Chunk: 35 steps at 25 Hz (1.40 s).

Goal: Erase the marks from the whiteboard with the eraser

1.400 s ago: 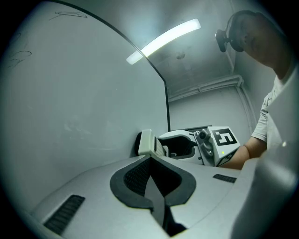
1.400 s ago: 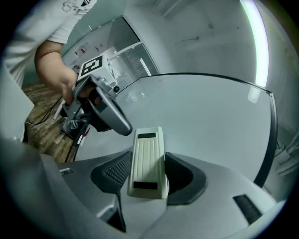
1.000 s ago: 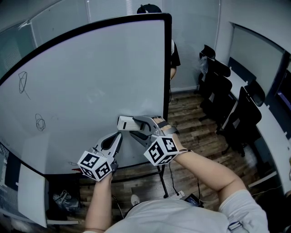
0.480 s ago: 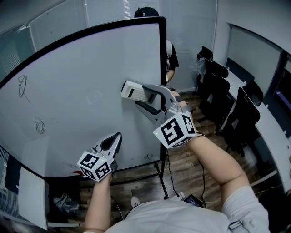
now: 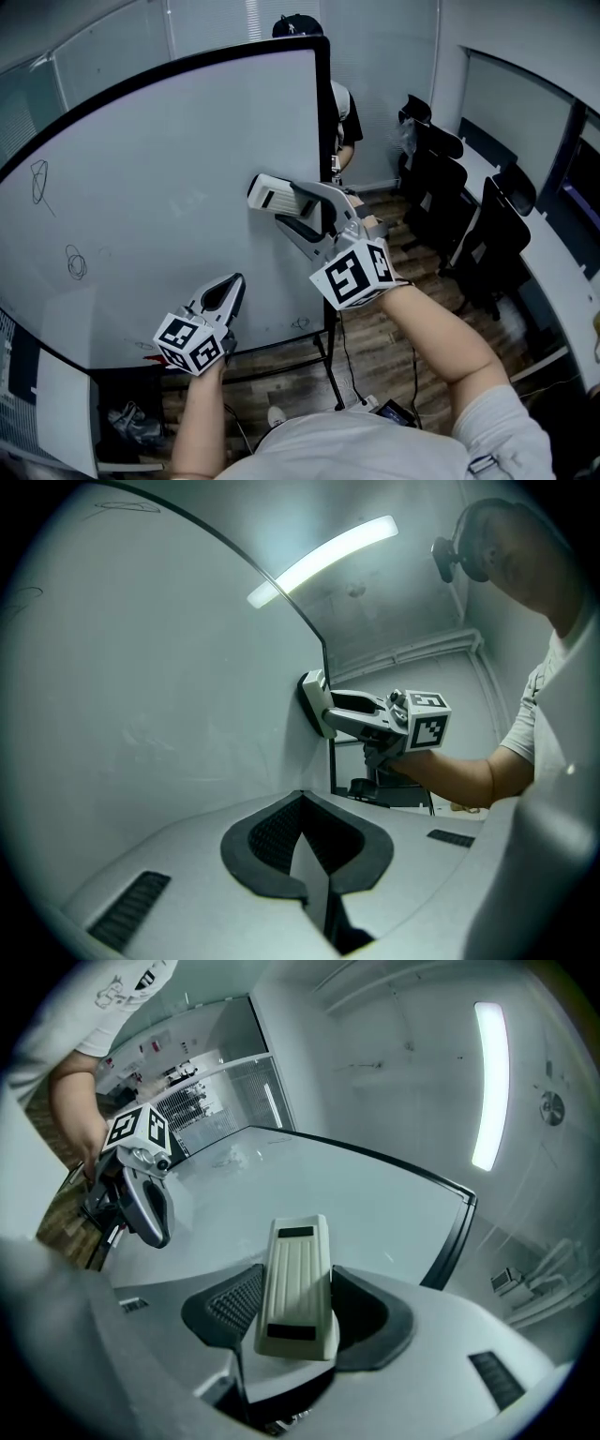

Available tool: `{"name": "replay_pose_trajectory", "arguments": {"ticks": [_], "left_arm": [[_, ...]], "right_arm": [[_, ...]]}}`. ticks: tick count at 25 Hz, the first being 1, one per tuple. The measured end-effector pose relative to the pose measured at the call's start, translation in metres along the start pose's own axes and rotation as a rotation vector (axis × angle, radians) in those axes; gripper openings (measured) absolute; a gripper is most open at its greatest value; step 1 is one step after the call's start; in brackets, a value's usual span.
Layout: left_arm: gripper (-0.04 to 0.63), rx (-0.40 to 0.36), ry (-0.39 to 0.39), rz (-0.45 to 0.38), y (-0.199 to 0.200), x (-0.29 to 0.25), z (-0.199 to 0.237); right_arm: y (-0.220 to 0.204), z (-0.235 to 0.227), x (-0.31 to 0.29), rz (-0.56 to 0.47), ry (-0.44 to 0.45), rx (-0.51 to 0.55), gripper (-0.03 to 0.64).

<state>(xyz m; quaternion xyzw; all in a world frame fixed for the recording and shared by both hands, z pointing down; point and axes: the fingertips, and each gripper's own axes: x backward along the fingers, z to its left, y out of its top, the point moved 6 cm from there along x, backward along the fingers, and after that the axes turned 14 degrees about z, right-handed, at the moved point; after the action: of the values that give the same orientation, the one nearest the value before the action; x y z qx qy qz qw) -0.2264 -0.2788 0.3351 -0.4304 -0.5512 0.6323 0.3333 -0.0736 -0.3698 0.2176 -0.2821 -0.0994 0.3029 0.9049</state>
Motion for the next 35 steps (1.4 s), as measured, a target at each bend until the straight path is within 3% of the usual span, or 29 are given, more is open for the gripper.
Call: {"name": "replay_pose_trajectory", "arguments": {"ticks": [7, 14, 20, 26, 35], "left_arm": [[0.006, 0.025, 0.001, 0.006, -0.011, -0.001, 0.001], [0.006, 0.049, 0.006, 0.028, -0.025, -0.002, 0.006], [0.008, 0.053, 0.015, 0.036, -0.028, -0.002, 0.014], [0.008, 0.041, 0.008, 0.035, -0.021, -0.007, 0.013], [0.006, 0.013, 0.019, 0.016, -0.009, -0.002, 0.016]], "right_arm": [[-0.018, 0.050, -0.007, 0.032, 0.093, 0.019, 0.238], [-0.043, 0.124, -0.019, 0.079, 0.245, 0.042, 0.238], [-0.049, 0.141, -0.023, 0.078, 0.265, 0.059, 0.238], [-0.032, 0.116, -0.021, 0.036, 0.210, 0.065, 0.238], [0.038, 0.002, -0.015, -0.106, -0.018, 0.093, 0.238]]}}
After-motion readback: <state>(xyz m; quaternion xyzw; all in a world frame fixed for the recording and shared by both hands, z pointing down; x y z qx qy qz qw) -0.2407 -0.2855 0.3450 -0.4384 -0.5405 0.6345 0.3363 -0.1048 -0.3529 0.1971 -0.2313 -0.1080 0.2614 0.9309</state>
